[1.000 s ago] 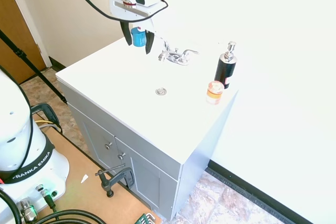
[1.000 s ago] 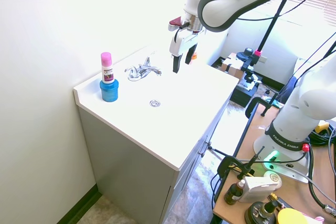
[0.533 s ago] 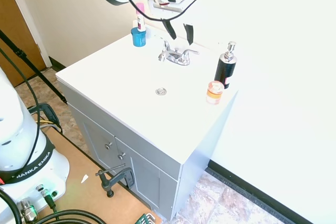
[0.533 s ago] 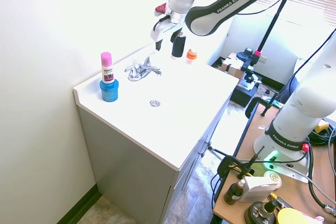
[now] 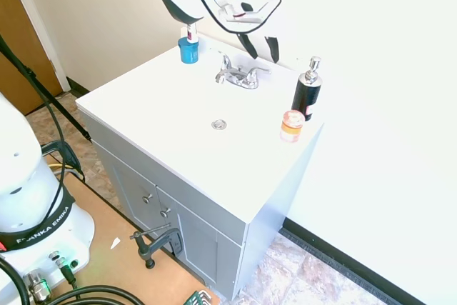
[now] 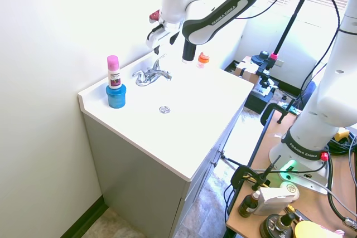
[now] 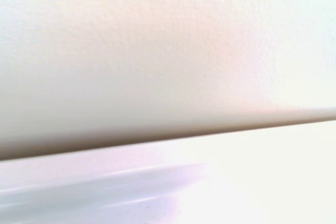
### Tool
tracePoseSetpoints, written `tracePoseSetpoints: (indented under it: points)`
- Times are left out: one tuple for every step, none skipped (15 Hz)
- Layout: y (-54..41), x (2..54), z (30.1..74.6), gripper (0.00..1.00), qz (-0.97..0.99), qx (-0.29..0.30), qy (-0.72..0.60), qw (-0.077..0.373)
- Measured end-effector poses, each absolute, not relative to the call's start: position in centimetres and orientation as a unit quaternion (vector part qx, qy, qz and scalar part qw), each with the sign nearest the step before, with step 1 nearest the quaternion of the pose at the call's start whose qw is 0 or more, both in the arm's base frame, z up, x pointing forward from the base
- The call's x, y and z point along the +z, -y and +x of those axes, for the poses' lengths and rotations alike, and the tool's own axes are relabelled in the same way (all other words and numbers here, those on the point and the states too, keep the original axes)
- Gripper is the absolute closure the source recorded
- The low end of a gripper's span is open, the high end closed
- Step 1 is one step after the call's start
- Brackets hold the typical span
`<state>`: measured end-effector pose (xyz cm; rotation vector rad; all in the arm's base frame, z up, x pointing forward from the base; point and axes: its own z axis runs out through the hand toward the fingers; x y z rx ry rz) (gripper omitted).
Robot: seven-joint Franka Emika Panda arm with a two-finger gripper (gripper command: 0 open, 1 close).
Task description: Turn on the cold water
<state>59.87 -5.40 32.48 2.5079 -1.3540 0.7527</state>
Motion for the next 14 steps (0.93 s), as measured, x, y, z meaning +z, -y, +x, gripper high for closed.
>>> tracePoseSetpoints:
  points:
    - [6.0,32.0,60.4,0.00,0.845,0.254,0.459,0.101]
    - [6.5,31.6,60.7,0.00,0.844,0.253,0.462,0.105]
    - [6.8,31.3,61.0,0.00,0.843,0.253,0.463,0.108]
    - [7.0,31.1,61.2,0.00,0.842,0.253,0.463,0.112]
    - [7.0,31.0,61.2,0.00,0.843,0.250,0.462,0.117]
    - [7.0,30.8,61.1,0.00,0.845,0.245,0.460,0.122]
    - [6.9,30.7,61.0,0.00,0.846,0.239,0.458,0.128]
    - [6.8,30.5,61.0,0.00,0.847,0.235,0.457,0.134]
    - [6.8,30.5,60.9,0.00,0.848,0.232,0.456,0.136]
    - [6.8,30.5,60.9,0.00,0.850,0.230,0.454,0.138]
    - [6.8,30.5,60.9,0.00,0.851,0.225,0.453,0.139]
    - [6.8,30.4,60.7,0.00,0.854,0.217,0.451,0.141]
    - [6.7,30.3,60.4,0.00,0.858,0.209,0.448,0.142]
    - [6.7,30.2,60.0,0.00,0.862,0.198,0.445,0.143]
